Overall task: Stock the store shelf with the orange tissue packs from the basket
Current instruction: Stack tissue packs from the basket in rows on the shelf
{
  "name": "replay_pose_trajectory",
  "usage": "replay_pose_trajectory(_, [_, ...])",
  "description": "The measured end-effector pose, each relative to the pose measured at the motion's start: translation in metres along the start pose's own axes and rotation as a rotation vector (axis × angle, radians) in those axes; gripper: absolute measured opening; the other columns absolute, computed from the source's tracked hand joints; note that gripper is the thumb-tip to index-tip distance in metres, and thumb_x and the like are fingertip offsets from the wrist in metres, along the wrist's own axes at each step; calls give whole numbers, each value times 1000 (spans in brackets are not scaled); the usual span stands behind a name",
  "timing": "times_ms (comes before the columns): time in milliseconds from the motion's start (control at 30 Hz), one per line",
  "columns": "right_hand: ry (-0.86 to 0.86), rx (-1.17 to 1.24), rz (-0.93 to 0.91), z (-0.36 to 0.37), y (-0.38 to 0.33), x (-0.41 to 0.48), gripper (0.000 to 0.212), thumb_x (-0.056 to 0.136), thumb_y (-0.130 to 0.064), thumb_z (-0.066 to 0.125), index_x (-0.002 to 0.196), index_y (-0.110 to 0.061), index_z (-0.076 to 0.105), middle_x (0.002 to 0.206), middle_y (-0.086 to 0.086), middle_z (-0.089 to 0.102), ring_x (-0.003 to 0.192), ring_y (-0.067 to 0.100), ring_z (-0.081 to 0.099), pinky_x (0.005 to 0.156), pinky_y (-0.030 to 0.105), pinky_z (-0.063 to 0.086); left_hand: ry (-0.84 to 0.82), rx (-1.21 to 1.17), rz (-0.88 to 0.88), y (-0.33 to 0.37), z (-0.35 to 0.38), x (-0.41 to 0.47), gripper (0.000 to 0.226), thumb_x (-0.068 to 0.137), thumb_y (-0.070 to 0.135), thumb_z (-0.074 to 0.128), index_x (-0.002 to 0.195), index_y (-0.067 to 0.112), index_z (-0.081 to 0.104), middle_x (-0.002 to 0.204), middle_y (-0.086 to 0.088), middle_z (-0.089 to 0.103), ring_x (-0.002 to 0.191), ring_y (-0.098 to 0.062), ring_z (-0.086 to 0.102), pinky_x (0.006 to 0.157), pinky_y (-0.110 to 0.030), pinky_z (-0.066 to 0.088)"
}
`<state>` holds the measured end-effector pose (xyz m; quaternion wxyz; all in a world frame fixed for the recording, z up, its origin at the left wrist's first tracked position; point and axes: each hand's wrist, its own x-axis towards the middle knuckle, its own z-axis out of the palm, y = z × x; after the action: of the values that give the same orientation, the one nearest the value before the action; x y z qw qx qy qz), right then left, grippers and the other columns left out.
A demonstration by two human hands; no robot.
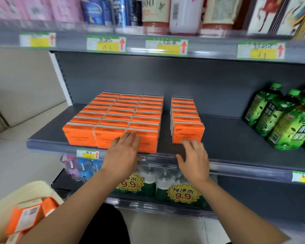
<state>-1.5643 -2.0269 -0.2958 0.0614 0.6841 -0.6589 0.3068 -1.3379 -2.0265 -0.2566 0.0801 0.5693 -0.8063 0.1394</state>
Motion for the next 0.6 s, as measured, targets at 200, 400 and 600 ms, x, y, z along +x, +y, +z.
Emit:
replay_pose_trajectory(200, [-272,35,-137,14,-65,-38,42,86,-27,68,124,-15,57,118,5,58,112,26,52,90,36,46,-38,33,-78,-46,3,-53,73,48,25,91,113,5,66,108,-12,70,101,-31,66,75,-42,56])
replay_pose_trajectory(400, [-481,42,-222,36,-136,-52,39,90,-29,60,126,-20,52,123,0,53,120,21,46,91,32,43,-85,52,-188,-100,25,-111,71,35,23,91,102,10,71,93,-8,71,86,-28,69,62,-37,56])
replay_pose_trajectory(600, [-610,3,-289,65,-199,-60,42,89,-33,61,128,-20,51,127,2,51,124,22,44,92,35,45,-168,3,-334,-153,52,-166,63,46,27,86,106,17,68,95,-3,70,88,-25,66,64,-35,56])
